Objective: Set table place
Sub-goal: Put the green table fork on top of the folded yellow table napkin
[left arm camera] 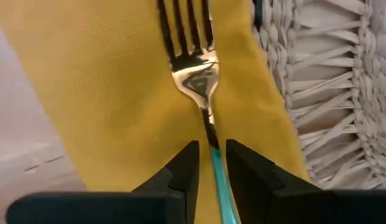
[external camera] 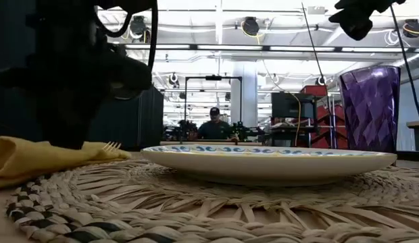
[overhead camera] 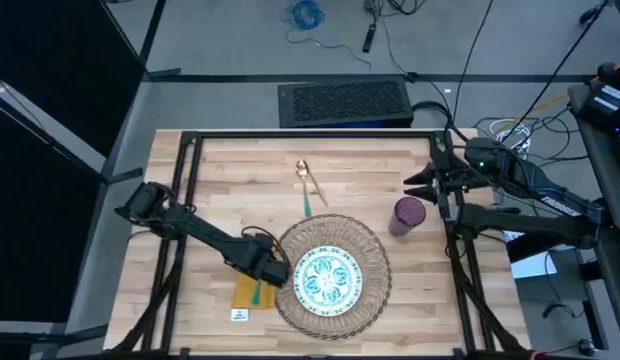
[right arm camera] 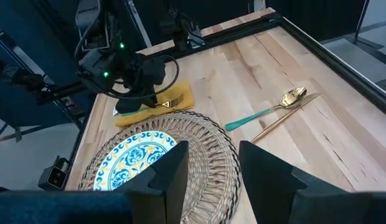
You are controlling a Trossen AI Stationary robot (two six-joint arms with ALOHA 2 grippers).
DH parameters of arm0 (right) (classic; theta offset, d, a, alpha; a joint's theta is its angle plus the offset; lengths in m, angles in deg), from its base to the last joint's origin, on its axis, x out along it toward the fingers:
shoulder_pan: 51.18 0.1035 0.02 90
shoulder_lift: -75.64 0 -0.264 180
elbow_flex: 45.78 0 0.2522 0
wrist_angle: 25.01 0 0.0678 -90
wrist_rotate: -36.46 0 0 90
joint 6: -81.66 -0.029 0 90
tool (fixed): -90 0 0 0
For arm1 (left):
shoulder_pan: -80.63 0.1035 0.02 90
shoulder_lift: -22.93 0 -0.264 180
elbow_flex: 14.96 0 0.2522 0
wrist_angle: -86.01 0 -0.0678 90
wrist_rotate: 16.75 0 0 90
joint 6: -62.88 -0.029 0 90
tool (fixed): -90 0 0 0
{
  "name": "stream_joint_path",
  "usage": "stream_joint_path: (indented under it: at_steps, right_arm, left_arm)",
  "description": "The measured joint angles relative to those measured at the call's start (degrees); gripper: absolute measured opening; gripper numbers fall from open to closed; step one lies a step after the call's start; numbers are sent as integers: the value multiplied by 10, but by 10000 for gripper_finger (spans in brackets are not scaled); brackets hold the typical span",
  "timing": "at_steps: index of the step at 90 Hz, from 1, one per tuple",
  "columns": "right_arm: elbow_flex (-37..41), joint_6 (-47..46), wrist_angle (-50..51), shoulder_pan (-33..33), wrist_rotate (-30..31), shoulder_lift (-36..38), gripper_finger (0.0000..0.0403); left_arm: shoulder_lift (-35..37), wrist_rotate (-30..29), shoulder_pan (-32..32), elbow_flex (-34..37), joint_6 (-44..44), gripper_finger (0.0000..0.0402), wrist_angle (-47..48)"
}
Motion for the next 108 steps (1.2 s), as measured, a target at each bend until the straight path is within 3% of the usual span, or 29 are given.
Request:
stream_joint_path:
  at_steps: [108]
  right_arm:
    - [0, -2, 0, 0, 0, 0, 130]
  left_arm:
    - [-16, -3, 0, 0, -3, 66, -15]
